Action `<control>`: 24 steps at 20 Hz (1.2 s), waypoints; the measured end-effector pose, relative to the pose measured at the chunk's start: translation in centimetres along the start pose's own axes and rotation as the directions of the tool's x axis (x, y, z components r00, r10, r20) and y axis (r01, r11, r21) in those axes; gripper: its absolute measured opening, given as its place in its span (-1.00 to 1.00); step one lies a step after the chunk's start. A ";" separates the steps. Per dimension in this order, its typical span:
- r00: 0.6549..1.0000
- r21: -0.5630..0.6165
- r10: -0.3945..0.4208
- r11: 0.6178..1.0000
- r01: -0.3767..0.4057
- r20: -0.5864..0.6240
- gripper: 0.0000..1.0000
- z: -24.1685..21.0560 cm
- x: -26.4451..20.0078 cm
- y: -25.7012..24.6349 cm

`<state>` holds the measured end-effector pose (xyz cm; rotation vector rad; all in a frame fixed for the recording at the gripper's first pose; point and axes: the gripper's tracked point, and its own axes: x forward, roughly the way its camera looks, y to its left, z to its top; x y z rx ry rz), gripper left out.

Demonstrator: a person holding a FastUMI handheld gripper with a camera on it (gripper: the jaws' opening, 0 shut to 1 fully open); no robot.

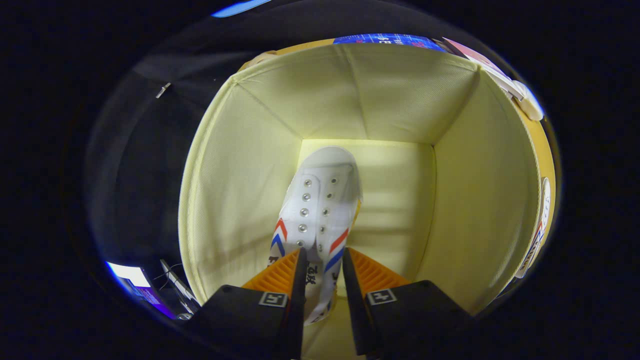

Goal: Open the storage box then place both shoes into the box .Put the left shoe in first, then the right shoe, with the right side of both shoes facing outward in a uniform manner.

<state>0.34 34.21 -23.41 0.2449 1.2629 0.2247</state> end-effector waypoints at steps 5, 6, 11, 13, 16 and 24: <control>0.990 -0.056 0.134 0.990 -0.131 0.048 0.98 -0.2 -5.6 1.9; 0.984 -0.065 0.161 0.986 -0.156 0.070 0.98 0.0 -7.3 1.9; 0.937 -0.112 0.277 0.960 -0.258 0.212 0.97 2.2 -16.4 -0.3; 0.920 -0.130 0.281 0.958 -0.254 0.273 0.97 3.0 -19.1 -3.2; 0.908 -0.139 0.242 0.969 -0.206 0.343 0.97 3.3 -21.5 -9.3; 0.909 -0.031 0.009 1.000 0.004 0.416 0.97 1.2 -21.4 -28.2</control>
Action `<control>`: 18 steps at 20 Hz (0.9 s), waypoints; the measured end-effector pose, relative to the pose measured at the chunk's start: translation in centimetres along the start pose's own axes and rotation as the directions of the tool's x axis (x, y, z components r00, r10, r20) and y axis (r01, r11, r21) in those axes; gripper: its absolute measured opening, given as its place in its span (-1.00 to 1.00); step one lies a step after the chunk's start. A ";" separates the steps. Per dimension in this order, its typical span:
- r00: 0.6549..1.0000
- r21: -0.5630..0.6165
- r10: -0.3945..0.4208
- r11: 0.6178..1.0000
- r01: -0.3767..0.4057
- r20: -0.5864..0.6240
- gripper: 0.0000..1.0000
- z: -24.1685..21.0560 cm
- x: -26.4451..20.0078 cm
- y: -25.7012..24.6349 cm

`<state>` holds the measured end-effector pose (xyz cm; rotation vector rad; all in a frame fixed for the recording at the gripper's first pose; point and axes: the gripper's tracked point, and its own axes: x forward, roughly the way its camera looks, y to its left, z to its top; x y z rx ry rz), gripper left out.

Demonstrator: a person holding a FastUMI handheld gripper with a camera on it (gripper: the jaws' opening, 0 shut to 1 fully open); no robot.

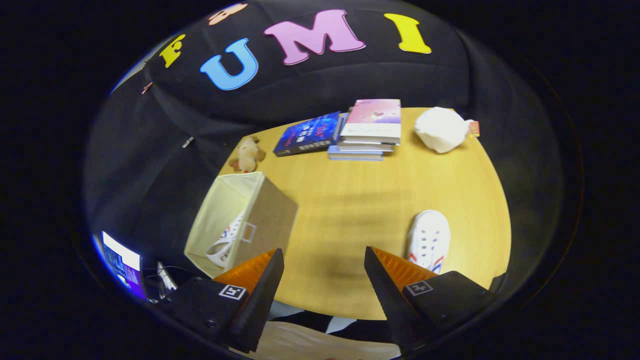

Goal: Open the storage box then place both shoes into the box .Put the left shoe in first, then the right shoe, with the right side of both shoes facing outward in a uniform manner.

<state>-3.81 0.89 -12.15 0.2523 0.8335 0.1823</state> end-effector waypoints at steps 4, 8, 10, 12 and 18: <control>0.992 -0.040 -0.119 0.992 0.117 -0.038 0.98 -2.7 0.6 -8.2; 0.979 -0.073 -0.184 0.981 0.178 -0.092 0.98 -6.0 1.8 -13.8; 0.971 -0.079 -0.204 0.978 0.195 -0.123 0.98 -7.6 2.5 -15.7; 0.965 -0.074 -0.215 0.976 0.205 -0.149 0.98 -8.8 3.4 -17.0; 0.952 -0.019 -0.229 0.973 0.230 -0.201 0.56 -11.1 5.5 -19.2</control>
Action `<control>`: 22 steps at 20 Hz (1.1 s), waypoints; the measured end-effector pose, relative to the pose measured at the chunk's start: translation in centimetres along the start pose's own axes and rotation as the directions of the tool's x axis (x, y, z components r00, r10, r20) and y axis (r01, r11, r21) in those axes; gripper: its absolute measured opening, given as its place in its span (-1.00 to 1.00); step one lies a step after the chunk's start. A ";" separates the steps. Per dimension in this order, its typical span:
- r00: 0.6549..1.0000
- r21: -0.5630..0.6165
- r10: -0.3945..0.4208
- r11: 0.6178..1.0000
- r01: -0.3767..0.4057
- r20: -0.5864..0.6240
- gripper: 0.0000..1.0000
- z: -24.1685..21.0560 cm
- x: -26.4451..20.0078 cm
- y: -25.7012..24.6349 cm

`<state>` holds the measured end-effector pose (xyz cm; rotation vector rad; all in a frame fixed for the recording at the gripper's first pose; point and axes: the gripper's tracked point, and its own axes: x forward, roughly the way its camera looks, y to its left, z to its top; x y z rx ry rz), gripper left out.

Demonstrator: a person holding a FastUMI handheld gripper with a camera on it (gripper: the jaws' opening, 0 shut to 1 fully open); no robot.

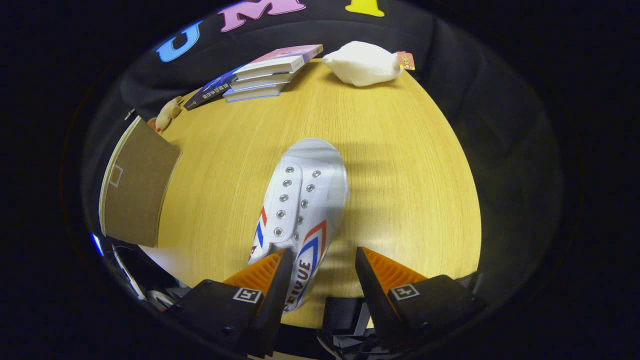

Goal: Open the storage box then place both shoes into the box .Put the left shoe in first, then the right shoe, with the right side of both shoes facing outward in a uniform manner.

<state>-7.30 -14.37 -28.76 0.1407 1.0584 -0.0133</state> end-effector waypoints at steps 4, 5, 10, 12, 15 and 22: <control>0.998 0.054 0.047 0.998 -0.045 -0.036 0.11 -0.4 0.7 1.3; 0.998 0.056 0.049 0.997 -0.047 -0.033 -0.04 -0.4 0.8 1.4; 0.996 0.205 0.079 0.976 -0.067 -0.047 -0.59 -0.2 0.7 0.7; 0.996 0.233 0.077 0.970 -0.065 -0.041 -0.85 0.0 0.5 0.5; 0.996 0.249 0.078 0.966 -0.063 -0.049 -0.86 0.2 -0.5 1.8; 0.982 0.269 0.181 0.944 -0.191 0.062 -0.86 5.9 -9.4 13.3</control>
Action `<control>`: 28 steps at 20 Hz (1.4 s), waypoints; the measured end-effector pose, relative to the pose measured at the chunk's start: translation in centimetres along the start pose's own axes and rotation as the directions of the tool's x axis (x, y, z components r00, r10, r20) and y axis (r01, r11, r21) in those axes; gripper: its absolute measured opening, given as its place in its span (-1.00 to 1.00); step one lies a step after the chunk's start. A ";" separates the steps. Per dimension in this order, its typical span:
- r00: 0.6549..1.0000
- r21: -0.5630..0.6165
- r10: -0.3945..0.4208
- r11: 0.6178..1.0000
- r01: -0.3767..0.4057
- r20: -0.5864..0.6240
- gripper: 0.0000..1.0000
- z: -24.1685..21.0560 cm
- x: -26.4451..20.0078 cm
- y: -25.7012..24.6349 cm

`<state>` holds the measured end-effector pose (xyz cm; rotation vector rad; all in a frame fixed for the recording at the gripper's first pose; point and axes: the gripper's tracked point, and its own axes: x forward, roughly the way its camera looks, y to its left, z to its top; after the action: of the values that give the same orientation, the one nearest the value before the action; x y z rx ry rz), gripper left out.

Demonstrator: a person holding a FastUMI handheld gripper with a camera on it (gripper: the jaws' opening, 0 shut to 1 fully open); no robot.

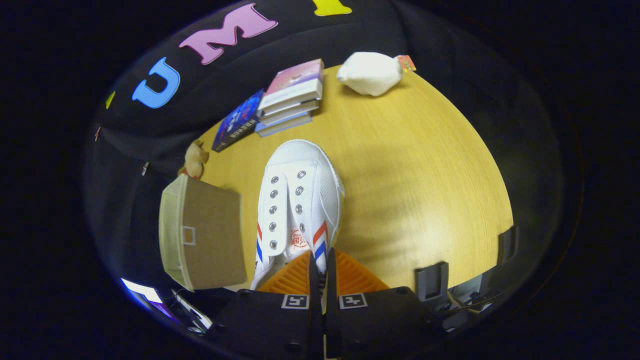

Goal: Open the storage box then place both shoes into the box .Put the left shoe in first, then the right shoe, with the right side of both shoes facing outward in a uniform manner.

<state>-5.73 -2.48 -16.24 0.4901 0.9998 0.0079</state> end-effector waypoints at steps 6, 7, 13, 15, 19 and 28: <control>0.989 0.036 0.144 0.989 -0.146 0.039 -0.86 -0.1 -3.5 14.6; 0.985 0.039 0.165 0.985 -0.166 0.042 -0.87 -0.4 -3.6 16.8; 0.985 -0.012 0.172 0.985 -0.173 -0.021 -0.86 -3.6 -0.5 25.3; 0.987 -0.036 0.153 0.987 -0.155 -0.056 -0.86 -4.4 1.8 26.9; 0.995 -0.087 0.034 0.995 -0.043 -0.098 -0.86 -5.6 6.4 26.8; 0.990 -0.165 -0.097 0.983 0.079 -0.104 -0.69 -7.3 9.8 26.7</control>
<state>-0.52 26.41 -16.71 0.2993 1.1203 0.0367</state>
